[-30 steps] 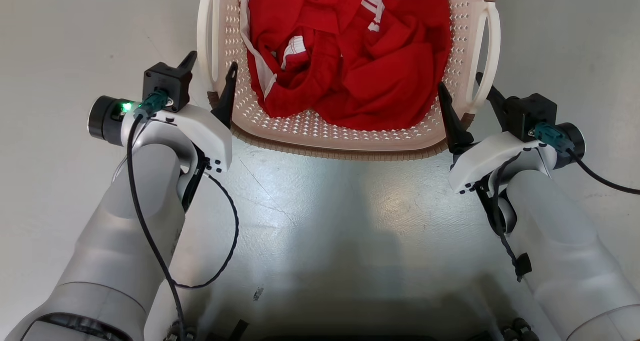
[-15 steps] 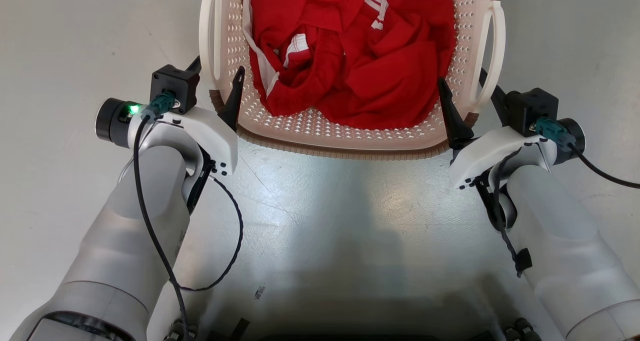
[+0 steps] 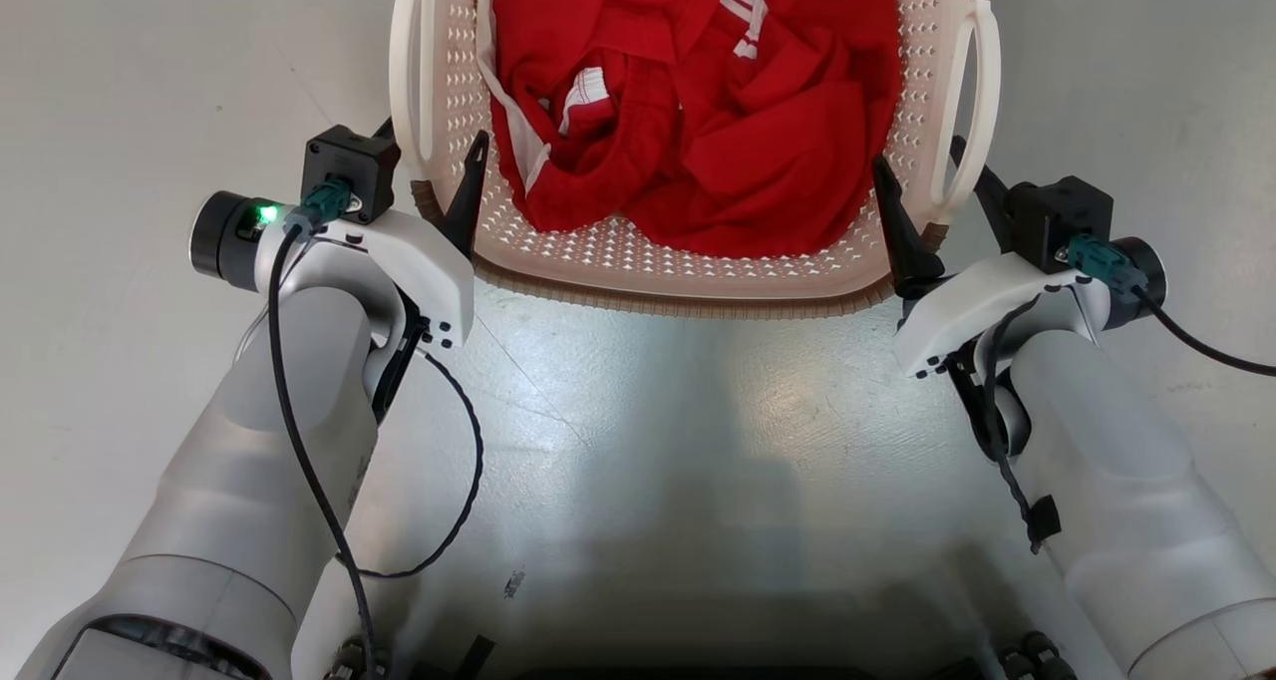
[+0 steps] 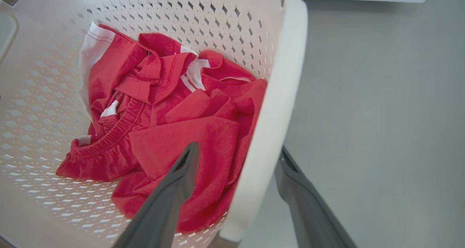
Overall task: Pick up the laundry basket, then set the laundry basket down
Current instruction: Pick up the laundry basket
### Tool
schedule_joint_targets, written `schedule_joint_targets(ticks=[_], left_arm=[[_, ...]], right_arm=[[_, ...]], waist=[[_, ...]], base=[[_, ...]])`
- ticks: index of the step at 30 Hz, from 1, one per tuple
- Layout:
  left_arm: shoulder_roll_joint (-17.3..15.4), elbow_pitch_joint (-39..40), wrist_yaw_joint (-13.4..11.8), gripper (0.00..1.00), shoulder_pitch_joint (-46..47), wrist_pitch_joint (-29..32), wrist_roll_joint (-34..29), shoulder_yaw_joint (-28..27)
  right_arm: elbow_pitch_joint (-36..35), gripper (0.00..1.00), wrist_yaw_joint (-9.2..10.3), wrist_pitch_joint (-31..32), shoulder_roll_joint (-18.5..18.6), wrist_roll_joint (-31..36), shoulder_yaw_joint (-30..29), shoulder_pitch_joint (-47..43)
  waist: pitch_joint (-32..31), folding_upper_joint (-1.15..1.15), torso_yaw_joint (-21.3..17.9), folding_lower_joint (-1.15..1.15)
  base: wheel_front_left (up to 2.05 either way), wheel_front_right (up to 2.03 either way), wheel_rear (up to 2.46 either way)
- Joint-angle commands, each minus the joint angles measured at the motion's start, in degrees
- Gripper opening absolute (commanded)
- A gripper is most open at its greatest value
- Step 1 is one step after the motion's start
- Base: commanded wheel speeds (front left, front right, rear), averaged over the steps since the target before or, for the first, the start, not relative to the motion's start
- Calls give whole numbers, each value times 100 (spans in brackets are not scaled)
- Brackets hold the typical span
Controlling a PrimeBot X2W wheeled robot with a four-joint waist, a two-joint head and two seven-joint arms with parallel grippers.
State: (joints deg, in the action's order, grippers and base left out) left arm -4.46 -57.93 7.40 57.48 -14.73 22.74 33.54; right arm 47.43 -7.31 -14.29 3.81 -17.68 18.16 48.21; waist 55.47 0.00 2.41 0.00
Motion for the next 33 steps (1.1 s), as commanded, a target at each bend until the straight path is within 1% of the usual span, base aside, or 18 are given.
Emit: schedule_joint_targets(ticks=[1, 18, 30, 32, 33], left_arm=[[-195, 13, 9, 100, -41, -27, 76, -73], [-155, -183, 9, 100, 11, -27, 245, 49], [-145, -220, 9, 100, 38, -27, 305, 119], [-138, -230, 9, 95, 39, -27, 320, 133], [-134, -236, 9, 90, 40, -27, 328, 141]], right_arm=[[-31, 100, -18, -71, -93, -58, 82, -242], [52, 100, -18, -71, -93, -225, 73, -190], [74, 100, -18, -71, -93, -192, 15, -170], [76, 100, -18, -71, -93, -187, 8, -166], [76, 100, -18, -71, -93, -186, 7, -163]], waist=[[-3, 0, -1, 0], [-14, 0, 27, 0], [3, 0, 27, 0], [3, 0, 25, 0], [4, 0, 23, 0]], base=[[0, 0, 0], [0, 0, 0], [0, 0, 0], [0, 0, 0], [0, 0, 0]])
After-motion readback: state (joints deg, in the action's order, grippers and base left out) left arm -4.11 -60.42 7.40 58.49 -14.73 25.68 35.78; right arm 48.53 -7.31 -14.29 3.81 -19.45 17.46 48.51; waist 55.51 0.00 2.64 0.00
